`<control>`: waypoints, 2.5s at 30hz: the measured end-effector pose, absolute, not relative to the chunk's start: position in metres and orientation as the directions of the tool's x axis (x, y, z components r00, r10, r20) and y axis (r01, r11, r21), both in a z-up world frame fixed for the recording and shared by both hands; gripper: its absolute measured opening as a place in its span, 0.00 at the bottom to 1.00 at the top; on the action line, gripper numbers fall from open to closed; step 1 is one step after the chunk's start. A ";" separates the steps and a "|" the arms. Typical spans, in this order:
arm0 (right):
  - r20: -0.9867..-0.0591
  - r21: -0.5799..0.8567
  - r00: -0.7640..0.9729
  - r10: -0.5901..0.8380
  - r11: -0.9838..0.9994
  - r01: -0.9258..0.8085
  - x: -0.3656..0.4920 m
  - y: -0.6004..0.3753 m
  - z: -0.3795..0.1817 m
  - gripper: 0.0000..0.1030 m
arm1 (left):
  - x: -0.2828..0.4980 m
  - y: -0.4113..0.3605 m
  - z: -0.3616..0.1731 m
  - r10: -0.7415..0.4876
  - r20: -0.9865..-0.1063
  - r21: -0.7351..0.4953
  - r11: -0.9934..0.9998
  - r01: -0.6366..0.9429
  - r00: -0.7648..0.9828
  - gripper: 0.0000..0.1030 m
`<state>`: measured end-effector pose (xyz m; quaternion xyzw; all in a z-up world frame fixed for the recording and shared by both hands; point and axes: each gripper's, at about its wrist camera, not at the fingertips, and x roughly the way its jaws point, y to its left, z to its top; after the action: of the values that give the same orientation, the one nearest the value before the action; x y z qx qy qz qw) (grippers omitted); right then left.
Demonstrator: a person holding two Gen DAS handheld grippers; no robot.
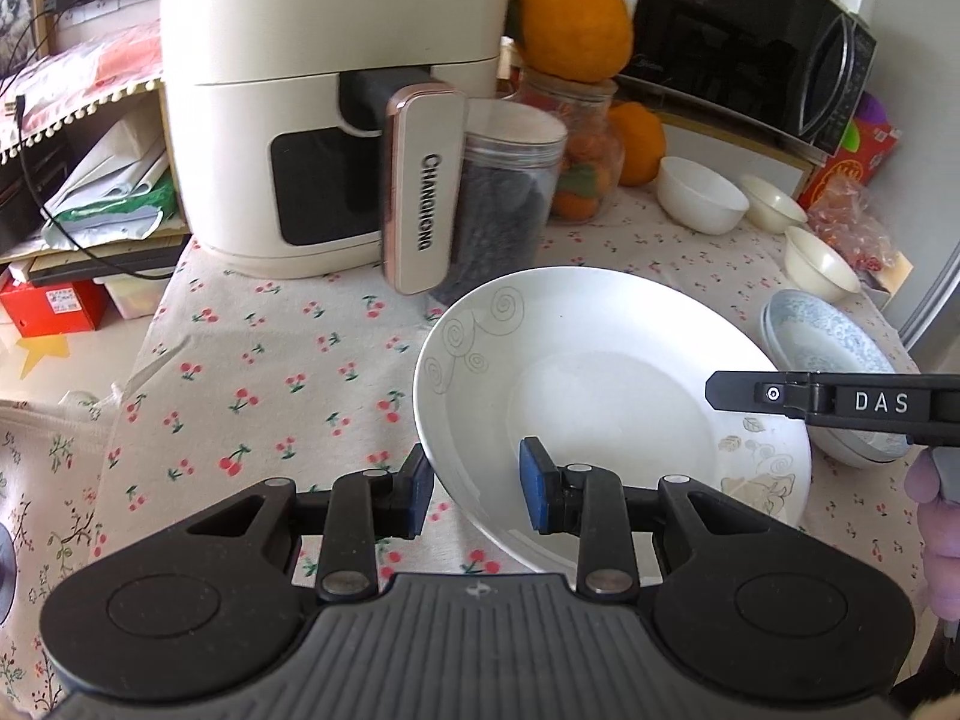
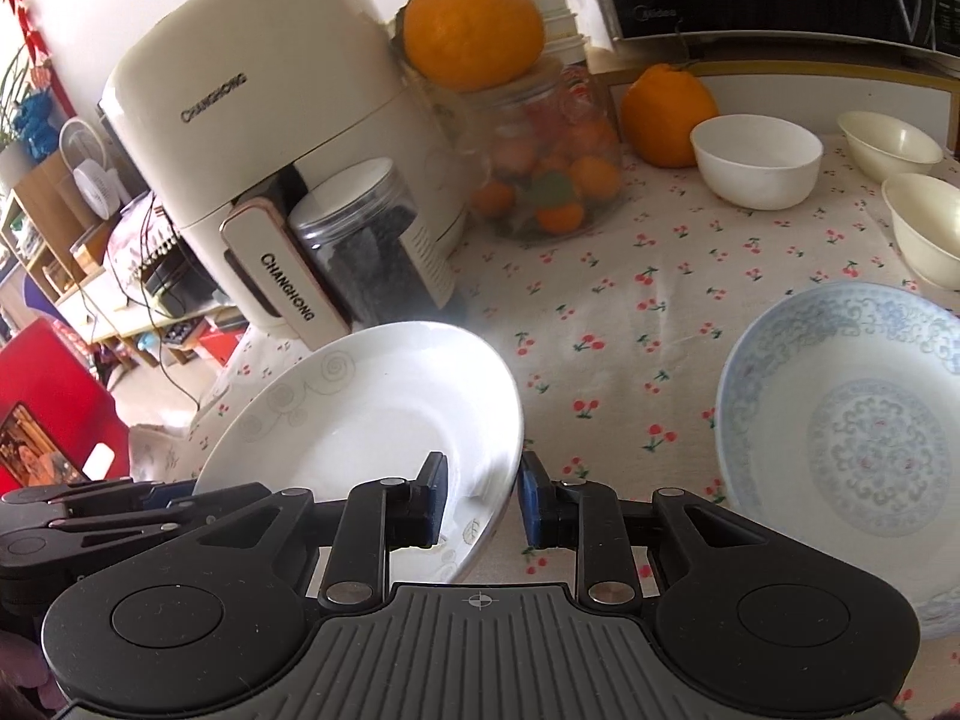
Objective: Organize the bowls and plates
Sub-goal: 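Lift the white plate with both grippers and carry it over the blue plates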
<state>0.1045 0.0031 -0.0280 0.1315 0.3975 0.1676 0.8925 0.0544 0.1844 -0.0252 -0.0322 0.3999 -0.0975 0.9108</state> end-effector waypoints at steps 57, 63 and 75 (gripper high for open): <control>-0.641 0.370 0.730 0.238 0.929 0.023 0.105 -0.188 -0.018 0.24 | 0.089 0.013 -0.019 -0.364 -0.711 -0.089 0.896 0.436 0.602 0.27; -0.654 0.369 0.722 0.224 0.928 0.046 0.103 -0.201 -0.023 0.24 | 0.091 0.000 -0.022 -0.361 -0.722 -0.080 0.891 0.447 0.590 0.27; -0.687 0.365 0.699 0.198 0.926 0.097 0.101 -0.214 -0.031 0.24 | 0.092 -0.020 -0.028 -0.337 -0.741 -0.040 0.886 0.463 0.580 0.28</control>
<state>0.1005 -0.2141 -0.0311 0.1904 0.3871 0.0278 0.9017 0.0923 -0.0200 -0.0275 0.0788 0.3985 -0.2258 0.8854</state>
